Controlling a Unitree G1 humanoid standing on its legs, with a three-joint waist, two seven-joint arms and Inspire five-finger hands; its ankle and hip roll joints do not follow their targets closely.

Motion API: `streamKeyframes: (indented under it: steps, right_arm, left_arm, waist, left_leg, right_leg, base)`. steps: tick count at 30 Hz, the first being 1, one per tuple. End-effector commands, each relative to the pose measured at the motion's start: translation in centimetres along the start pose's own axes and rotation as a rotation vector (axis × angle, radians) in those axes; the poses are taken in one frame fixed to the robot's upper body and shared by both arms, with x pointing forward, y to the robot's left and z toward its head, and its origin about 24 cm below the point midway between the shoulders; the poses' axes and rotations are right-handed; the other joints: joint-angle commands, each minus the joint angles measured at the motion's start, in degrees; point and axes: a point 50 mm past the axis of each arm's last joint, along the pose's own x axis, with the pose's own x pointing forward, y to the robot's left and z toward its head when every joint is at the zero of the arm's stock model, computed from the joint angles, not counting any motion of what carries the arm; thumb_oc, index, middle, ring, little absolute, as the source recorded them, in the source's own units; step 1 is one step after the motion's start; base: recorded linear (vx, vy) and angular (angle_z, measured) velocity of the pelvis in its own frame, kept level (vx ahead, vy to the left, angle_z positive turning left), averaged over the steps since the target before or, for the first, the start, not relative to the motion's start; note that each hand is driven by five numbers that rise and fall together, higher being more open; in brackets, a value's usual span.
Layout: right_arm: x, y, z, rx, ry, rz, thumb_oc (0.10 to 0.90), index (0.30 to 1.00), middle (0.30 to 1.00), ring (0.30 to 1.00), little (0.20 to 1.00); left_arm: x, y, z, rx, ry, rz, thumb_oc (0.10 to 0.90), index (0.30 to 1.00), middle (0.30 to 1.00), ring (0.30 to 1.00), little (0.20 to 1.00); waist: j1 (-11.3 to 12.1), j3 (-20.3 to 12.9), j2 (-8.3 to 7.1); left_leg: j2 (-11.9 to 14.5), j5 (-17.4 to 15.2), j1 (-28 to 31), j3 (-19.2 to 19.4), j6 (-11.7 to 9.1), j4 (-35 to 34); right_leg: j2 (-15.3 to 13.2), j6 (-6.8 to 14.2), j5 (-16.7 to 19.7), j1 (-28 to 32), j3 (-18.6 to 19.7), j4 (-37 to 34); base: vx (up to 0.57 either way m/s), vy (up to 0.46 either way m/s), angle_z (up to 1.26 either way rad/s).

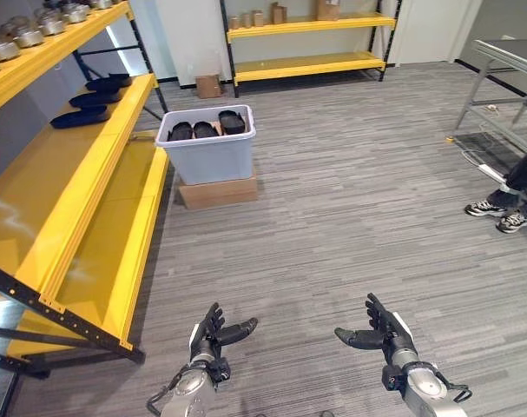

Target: Move parts from the plastic box to the shelf.

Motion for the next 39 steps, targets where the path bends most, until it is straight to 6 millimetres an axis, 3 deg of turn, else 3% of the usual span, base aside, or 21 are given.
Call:
streamKeyframes:
  steps: [1,8,27,32,33,35,36,39]
  right_arm:
    - [1.4,1.1,5.4,-0.009,-0.248,0.030,0.900,1.000,1.000,1.000,1.000]
    - [1.4,0.7,5.6,-0.041,-0.261,0.013,0.900,1.000,1.000,1.000,1.000]
    - [1.4,0.9,5.4,-0.062,-0.246,0.029,0.900,1.000,1.000,1.000,1.000]
    - [1.7,2.0,6.4,-0.102,-0.297,0.055,0.900,1.000,1.000,1.000,1.000]
    - [1.8,2.2,7.0,-0.120,-0.321,0.044,0.900,1.000,1.000,1.000,1.000]
    - [1.9,2.3,7.3,-0.124,-0.330,0.039,0.900,1.000,1.000,1.000,1.000]
    - [1.9,2.4,7.7,-0.128,-0.346,0.035,0.900,1.000,1.000,1.000,1.000]
    - [1.9,2.1,7.6,-0.133,-0.344,0.026,0.900,1.000,1.000,1.000,1.000]
  left_arm:
    - [0.9,-0.7,5.6,0.012,-0.260,-0.056,0.900,1.000,1.000,1.000,1.000]
    - [0.7,-1.8,5.4,0.051,-0.220,-0.246,0.900,1.000,1.000,1.000,1.000]
    - [0.8,-2.1,5.1,0.038,-0.177,-0.300,0.900,1.000,1.000,1.000,1.000]
    - [1.0,-2.7,5.6,0.002,-0.186,-0.330,0.900,1.000,1.000,1.000,1.000]
    - [1.2,-3.2,6.0,-0.054,-0.177,-0.351,0.900,1.000,1.000,1.000,1.000]
    - [1.3,-3.5,6.3,-0.062,-0.181,-0.359,0.900,1.000,1.000,1.000,1.000]
    - [1.4,-4.0,7.0,-0.033,-0.204,-0.381,0.900,1.000,1.000,1.000,1.000]
    - [1.4,-4.5,7.2,-0.036,-0.199,-0.400,0.900,1.000,1.000,1.000,1.000]
  waist:
    - [0.7,-0.4,-2.10]
    - [0.7,-0.4,-1.75]
    - [0.4,-0.1,-2.23]
    - [0.6,0.9,-1.80]
    - [0.5,2.2,-1.64]
    - [0.5,2.8,-1.48]
    - [0.3,4.6,-1.33]
    - [0.2,6.1,-1.19]
  left_leg:
    - [2.6,-4.7,1.5,-2.7,-3.2,-0.2]
    - [2.1,-5.2,1.4,-3.0,-2.8,-0.2]
    - [0.6,-6.4,2.6,-2.8,-1.1,-0.2]
    - [0.2,-5.9,2.6,-2.3,0.4,-0.2]
    - [-0.4,-5.5,2.5,-2.1,1.7,0.0]
    - [-0.6,-5.5,1.9,-1.9,2.5,0.7]
    - [-1.2,-6.0,1.4,-1.7,3.7,2.2]
    - [-1.6,-6.9,1.6,-1.5,4.2,3.2]
  right_leg:
    - [-0.8,1.0,-2.4,0.8,-1.3,0.4]
    - [-1.2,1.2,-2.4,0.9,-1.6,0.4]
    - [-2.4,2.4,-2.1,0.8,-0.6,1.7]
    - [-2.6,2.3,-5.2,-1.8,-0.9,10.0]
    - [-2.9,2.3,-5.8,-4.8,-0.9,17.8]
    - [-3.2,2.6,-5.0,-6.8,-0.7,22.2]
    - [-5.6,3.5,-2.6,-11.4,-1.2,33.8]
    - [-6.1,3.7,-1.5,-14.5,-1.1,41.4]
  base:
    - [0.00,0.025,0.07]
    - [0.01,0.045,0.08]
    - [0.05,0.067,0.00]
    - [0.06,0.143,-0.02]
    - [0.03,0.190,-0.02]
    - [0.01,0.204,-0.07]
    - [0.00,0.240,-0.22]
    - [0.09,0.156,-0.07]
